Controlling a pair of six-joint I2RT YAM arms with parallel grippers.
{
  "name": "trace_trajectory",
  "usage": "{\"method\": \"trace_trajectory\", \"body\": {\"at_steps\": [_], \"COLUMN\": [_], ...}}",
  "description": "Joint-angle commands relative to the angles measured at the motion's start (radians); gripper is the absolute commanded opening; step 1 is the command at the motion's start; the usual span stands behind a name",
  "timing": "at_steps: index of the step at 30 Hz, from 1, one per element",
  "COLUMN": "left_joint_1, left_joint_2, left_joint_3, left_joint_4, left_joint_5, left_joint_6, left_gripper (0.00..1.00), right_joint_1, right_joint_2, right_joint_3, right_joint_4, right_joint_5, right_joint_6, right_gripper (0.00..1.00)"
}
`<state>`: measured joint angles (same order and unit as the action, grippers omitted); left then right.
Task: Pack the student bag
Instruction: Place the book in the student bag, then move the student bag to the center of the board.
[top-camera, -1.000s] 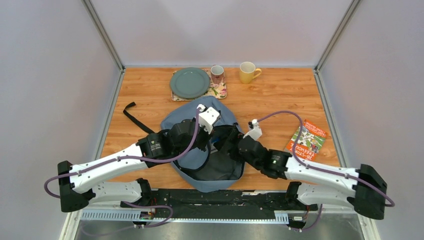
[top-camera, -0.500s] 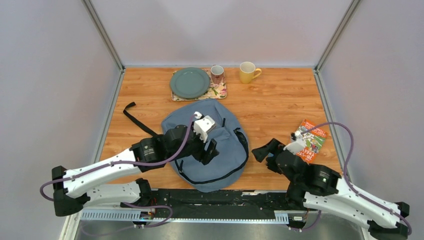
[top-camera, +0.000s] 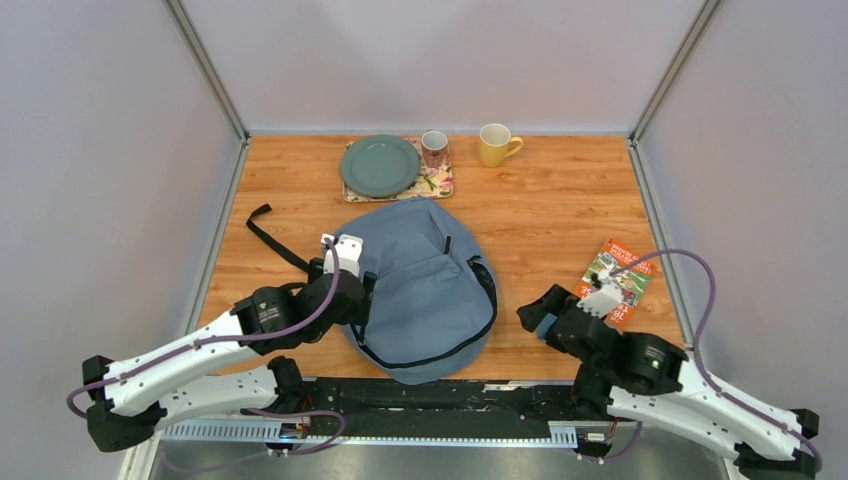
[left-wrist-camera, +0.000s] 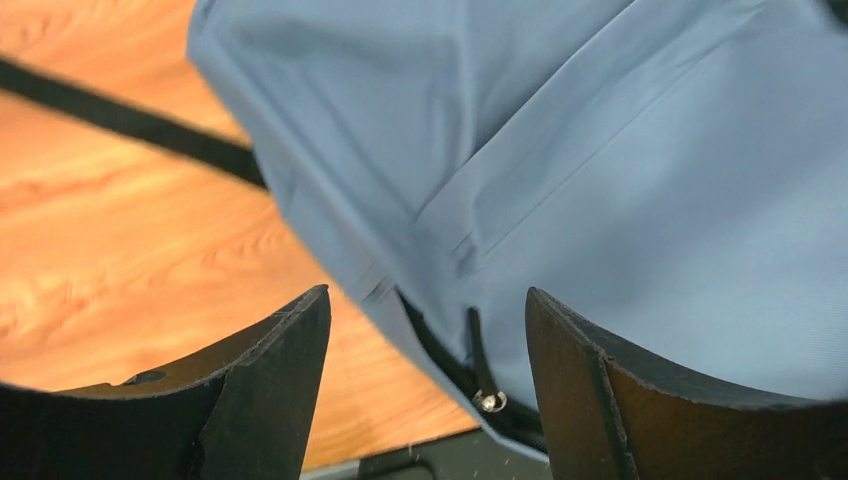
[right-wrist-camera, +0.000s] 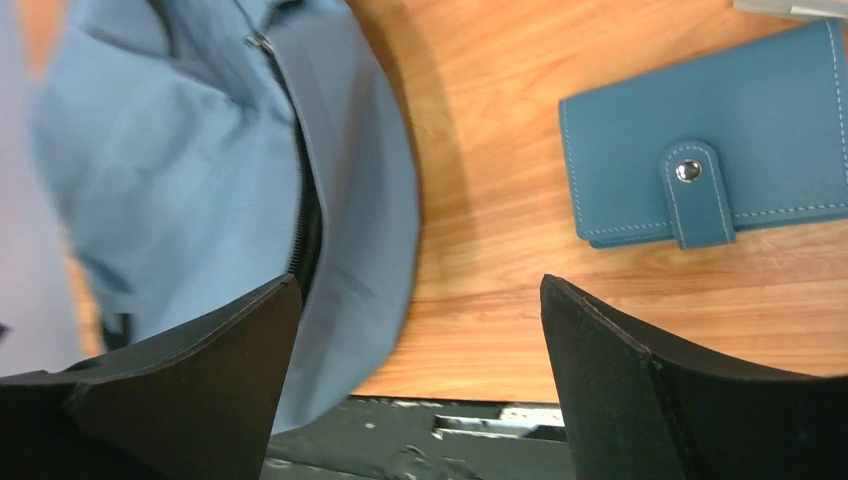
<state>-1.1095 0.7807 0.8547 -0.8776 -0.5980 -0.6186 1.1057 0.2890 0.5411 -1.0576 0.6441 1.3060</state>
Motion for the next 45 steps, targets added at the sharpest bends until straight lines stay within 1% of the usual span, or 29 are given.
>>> {"method": "trace_trajectory", "body": {"at_steps": [1,3,6,7,8,10,13,14,16,17,18,19,21,22,23,24,25,26,27,28,30,32,33,36,37,38,40,42,45], "left_joint_1": [0.011,0.011,0.011,0.011,0.011,0.011,0.014,0.016,0.025,0.030,0.037,0.045,0.085,0.103,0.159,0.189,0.224,0.253,0.313,0.336,0.388,0.413,0.422,0.479,0.525,0.543,0.589,0.605,0.609], "left_joint_2": [0.000,-0.043,-0.138,-0.179,-0.198,-0.233,-0.222,-0.209,-0.160,-0.143,-0.129,-0.106,-0.097,-0.101,-0.104,-0.109,-0.118,-0.120,-0.120,-0.113,-0.095,-0.081,-0.068,-0.034,-0.023,-0.012,0.003,-0.006,-0.056], "left_joint_3": [0.037,-0.035,-0.137,-0.160,-0.204,-0.241,-0.290,-0.296,-0.296,-0.293,-0.293,-0.296,-0.309,-0.331,-0.348,-0.364,-0.397,-0.413,-0.425,-0.437,-0.433,-0.399,-0.387,-0.339,-0.320,-0.310,-0.286,-0.279,-0.266], "left_joint_4": [-0.241,-0.213,-0.123,-0.068,-0.045,0.003,0.057,0.068,0.086,0.095,0.104,0.126,0.152,0.193,0.222,0.248,0.297,0.321,0.342,0.376,0.391,0.384,0.385,0.391,0.394,0.393,0.390,0.385,0.335], "left_joint_5": [-0.008,0.001,0.026,0.046,0.050,0.050,0.069,0.075,0.089,0.095,0.104,0.127,0.156,0.206,0.248,0.289,0.355,0.383,0.414,0.467,0.497,0.507,0.510,0.524,0.556,0.575,0.624,0.635,0.632], "left_joint_6": [-0.188,-0.226,-0.283,-0.289,-0.291,-0.300,-0.284,-0.274,-0.245,-0.231,-0.221,-0.193,-0.168,-0.140,-0.119,-0.095,-0.090,-0.084,-0.076,-0.058,-0.023,0.005,0.041,0.109,0.118,0.128,0.148,0.157,0.164], "left_gripper": [0.79,0.79,0.79,0.79,0.80,0.80,0.81,0.80,0.81,0.81,0.82,0.82,0.82,0.83,0.83,0.83,0.83,0.83,0.83,0.83,0.83,0.83,0.83,0.83,0.83,0.82,0.83,0.83,0.83], "right_joint_1": [0.003,0.005,0.003,0.003,0.000,-0.010,-0.041,-0.061,-0.079,-0.093,-0.102,-0.115,-0.167,-0.187,-0.222,-0.236,-0.247,-0.250,-0.251,-0.250,-0.251,-0.251,-0.253,-0.254,-0.256,-0.262,-0.265,-0.271,-0.276], "right_joint_2": [0.189,0.240,0.253,0.253,0.254,0.265,0.298,0.309,0.346,0.361,0.375,0.416,0.466,0.501,0.560,0.599,0.628,0.656,0.712,0.735,0.817,0.878,0.942,1.036,1.080,1.101,1.112,1.093,1.004], "right_joint_3": [0.045,0.037,-0.001,-0.027,-0.036,-0.058,-0.098,-0.119,-0.138,-0.150,-0.170,-0.177,-0.194,-0.191,-0.188,-0.179,-0.147,-0.127,-0.110,-0.075,-0.043,0.021,0.045,0.141,0.164,0.198,0.212,0.204,0.188], "right_joint_4": [0.057,0.121,0.195,0.212,0.240,0.268,0.344,0.393,0.448,0.517,0.548,0.577,0.672,0.700,0.747,0.761,0.771,0.777,0.786,0.794,0.840,0.870,0.881,0.878,0.868,0.840,0.820,0.782,0.678], "right_joint_5": [-0.099,-0.164,-0.219,-0.228,-0.248,-0.274,-0.339,-0.378,-0.414,-0.440,-0.451,-0.468,-0.536,-0.564,-0.610,-0.627,-0.629,-0.662,-0.663,-0.664,-0.669,-0.682,-0.690,-0.716,-0.719,-0.731,-0.722,-0.693,-0.626], "right_joint_6": [-0.054,-0.063,-0.057,-0.057,-0.056,-0.057,-0.063,-0.063,-0.060,-0.059,-0.057,-0.062,-0.079,-0.086,-0.100,-0.109,-0.119,-0.129,-0.145,-0.149,-0.169,-0.180,-0.197,-0.226,-0.237,-0.246,-0.266,-0.274,-0.293], "right_gripper": [0.93,0.93,0.94,0.93,0.93,0.93,0.94,0.94,0.94,0.94,0.94,0.94,0.94,0.94,0.94,0.94,0.94,0.94,0.94,0.94,0.94,0.94,0.94,0.94,0.94,0.94,0.94,0.94,0.95]}}
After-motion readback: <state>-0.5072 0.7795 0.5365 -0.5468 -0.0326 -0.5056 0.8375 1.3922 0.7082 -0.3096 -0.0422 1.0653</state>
